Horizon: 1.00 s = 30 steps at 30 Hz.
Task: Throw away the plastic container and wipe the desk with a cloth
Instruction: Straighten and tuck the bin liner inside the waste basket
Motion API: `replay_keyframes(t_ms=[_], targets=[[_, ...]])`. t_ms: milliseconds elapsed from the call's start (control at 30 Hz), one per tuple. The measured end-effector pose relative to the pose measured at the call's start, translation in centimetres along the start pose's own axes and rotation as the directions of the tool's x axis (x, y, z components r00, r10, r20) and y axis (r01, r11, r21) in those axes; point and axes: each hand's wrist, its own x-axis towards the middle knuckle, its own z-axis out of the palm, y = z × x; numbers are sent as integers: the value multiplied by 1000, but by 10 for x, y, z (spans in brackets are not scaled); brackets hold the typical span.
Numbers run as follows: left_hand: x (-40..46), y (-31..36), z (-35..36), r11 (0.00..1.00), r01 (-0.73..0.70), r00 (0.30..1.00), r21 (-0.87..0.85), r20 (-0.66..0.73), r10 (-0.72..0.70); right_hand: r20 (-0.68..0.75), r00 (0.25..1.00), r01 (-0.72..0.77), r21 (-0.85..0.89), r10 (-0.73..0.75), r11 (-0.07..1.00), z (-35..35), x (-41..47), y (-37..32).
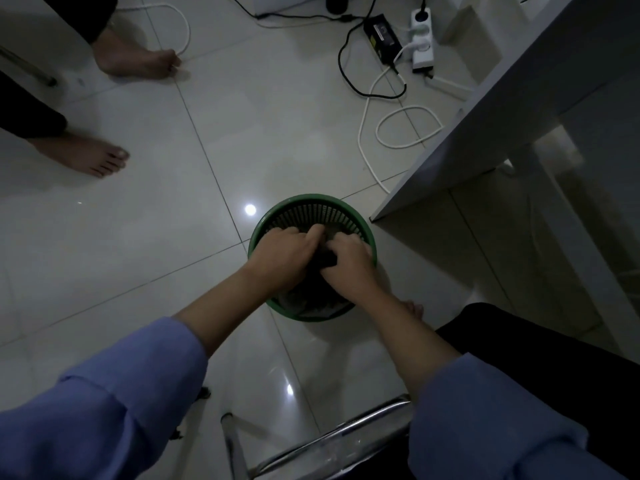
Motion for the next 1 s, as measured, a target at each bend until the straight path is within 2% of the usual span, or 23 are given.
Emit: replay_keyframes(t_ms=[67,200,267,300,367,400,433,500,533,600,700,767,833,900,933,1000], targets=[[-4,4,3,996,68,997,-53,38,-66,-16,1000,10,-59,-11,998,1,0,0],[-12,7,4,969,211,962,-128,205,-182,-38,998,46,-199,-55,979,5,0,5],[-15,5,1,881,334,917,-337,332,-221,-95,992,52,-244,-77,968,6,-1,5],[-16,3,0,750,424,882,-507,419,-215,-117,990,50,-265,-83,963,6,-2,4],[-18,-1,2,319,573,816,-755,563,-134,-132,989,29,-289,-70,957,5,-2,3],[-19,-2,6,104,603,798,-791,594,-101,-129,990,18,-277,-56,961,5,0,3],[-20,-2,11,-95,600,789,-794,607,-91,-119,992,4,-233,-33,972,6,1,4],[-20,2,23,-455,526,763,-718,635,-120,-95,994,-52,-34,49,998,7,5,4],[-19,5,27,-592,469,752,-655,648,-122,-84,993,-77,75,84,994,8,6,3],[-17,13,34,-754,347,765,-558,634,-116,-76,990,-101,188,117,977,10,9,5],[-16,28,39,-826,221,811,-519,568,-140,26,983,-177,415,183,892,6,9,8],[-15,37,42,-789,180,819,-587,534,-210,105,966,-255,509,235,822,1,8,7],[-14,43,45,-670,181,819,-720,487,-303,210,914,-402,598,348,694,-4,10,2],[-16,47,48,-518,196,828,-833,423,-367,350,838,-544,602,419,585,-8,10,-2],[-17,48,51,-448,207,829,-870,399,-391,392,831,-556,578,394,597,-9,11,-3],[-19,49,54,-335,232,832,-913,365,-418,415,862,-489,531,291,692,-7,10,0]])
